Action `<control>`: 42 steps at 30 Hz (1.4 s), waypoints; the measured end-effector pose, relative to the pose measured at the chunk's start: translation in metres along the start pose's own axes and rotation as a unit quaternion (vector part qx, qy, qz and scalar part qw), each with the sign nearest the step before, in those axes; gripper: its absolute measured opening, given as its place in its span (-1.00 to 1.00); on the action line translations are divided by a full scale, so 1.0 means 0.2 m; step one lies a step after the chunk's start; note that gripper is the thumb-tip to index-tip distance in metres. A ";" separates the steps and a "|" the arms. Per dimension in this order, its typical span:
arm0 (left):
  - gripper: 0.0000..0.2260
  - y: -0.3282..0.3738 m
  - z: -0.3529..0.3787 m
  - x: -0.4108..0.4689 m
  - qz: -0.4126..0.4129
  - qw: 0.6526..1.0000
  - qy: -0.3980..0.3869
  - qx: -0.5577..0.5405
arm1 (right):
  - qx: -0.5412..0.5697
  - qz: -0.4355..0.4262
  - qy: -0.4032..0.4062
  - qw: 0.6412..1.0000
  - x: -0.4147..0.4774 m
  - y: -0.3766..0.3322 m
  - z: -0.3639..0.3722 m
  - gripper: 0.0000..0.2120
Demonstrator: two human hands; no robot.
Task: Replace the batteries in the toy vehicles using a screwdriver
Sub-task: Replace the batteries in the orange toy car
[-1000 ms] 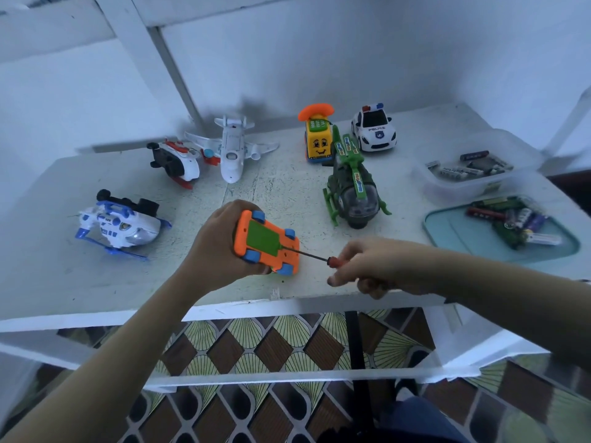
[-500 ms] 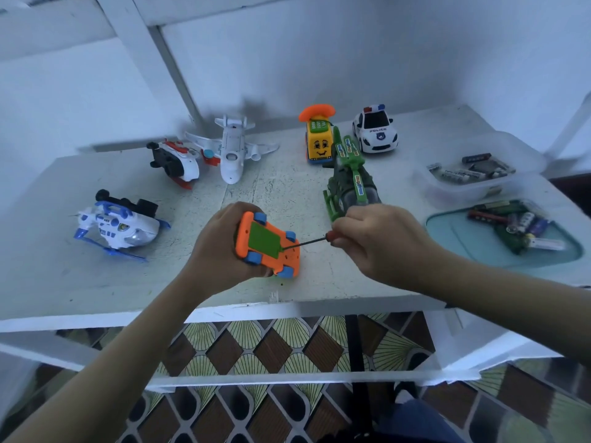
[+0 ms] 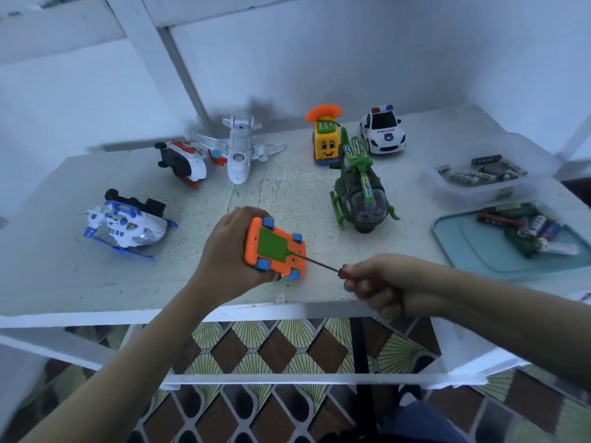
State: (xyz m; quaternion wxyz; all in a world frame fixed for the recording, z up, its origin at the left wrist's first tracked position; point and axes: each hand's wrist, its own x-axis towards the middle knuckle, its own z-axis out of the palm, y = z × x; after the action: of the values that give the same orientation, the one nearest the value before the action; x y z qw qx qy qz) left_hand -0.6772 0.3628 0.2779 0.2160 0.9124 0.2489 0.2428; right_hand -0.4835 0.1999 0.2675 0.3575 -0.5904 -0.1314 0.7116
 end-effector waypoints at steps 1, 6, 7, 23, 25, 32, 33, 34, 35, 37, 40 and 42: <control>-0.38 0.00 0.00 0.00 0.000 1.000 0.002 -0.001 | 0.069 0.029 -0.048 0.996 0.00 0.02 0.01 -0.74; -0.36 -0.01 -0.02 -0.01 -0.004 1.000 -0.011 -0.001 | 0.134 0.046 -0.103 0.985 -0.01 0.06 0.05 -0.73; -0.36 -0.01 -0.02 0.00 -0.006 1.000 -0.016 -0.002 | 0.090 0.026 -0.071 0.993 -0.02 0.06 0.06 -0.70; -0.38 0.01 -0.03 0.03 -0.011 0.999 -0.049 -0.004 | -0.657 -0.554 0.299 0.414 -0.03 -0.09 -0.07 -0.85; -0.37 -0.02 -0.02 0.04 -0.014 0.999 -0.052 0.010 | -0.622 -0.509 0.293 0.518 -0.04 -0.10 -0.06 -0.76; -0.36 -0.01 -0.02 0.05 -0.022 0.997 -0.060 -0.032 | -0.212 -0.178 0.139 0.951 -0.03 -0.05 -0.03 -0.73; -0.35 -0.01 -0.02 0.05 -0.026 0.997 -0.059 -0.033 | -0.131 -0.126 0.099 0.978 -0.01 -0.03 -0.02 -0.73; -0.33 -0.02 -0.02 0.05 -0.030 0.997 -0.059 -0.030 | -0.047 -0.069 0.047 0.995 0.00 -0.01 -0.02 -0.72; -0.31 -0.02 -0.02 0.05 -0.034 0.997 -0.059 -0.027 | 0.039 -0.012 -0.013 0.999 0.01 0.02 0.00 -0.72; -0.28 -0.03 -0.03 0.05 -0.038 0.997 -0.061 -0.025 | 0.185 0.059 -0.124 0.973 0.02 0.06 0.03 -0.73; -0.26 -0.02 -0.04 0.05 -0.036 0.997 -0.067 -0.019 | 0.213 0.071 -0.162 0.961 0.01 0.05 0.03 -0.73; -0.28 -0.02 -0.04 0.06 -0.037 0.996 -0.075 -0.024 | 0.119 0.045 -0.102 0.987 -0.01 0.02 0.02 -0.72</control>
State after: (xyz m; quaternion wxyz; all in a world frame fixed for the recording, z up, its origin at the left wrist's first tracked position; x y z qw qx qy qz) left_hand -0.6740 0.3750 0.2867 0.2649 0.9127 0.2597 0.1713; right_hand -0.4895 0.1960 0.2680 0.3776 -0.4731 -0.0553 0.7941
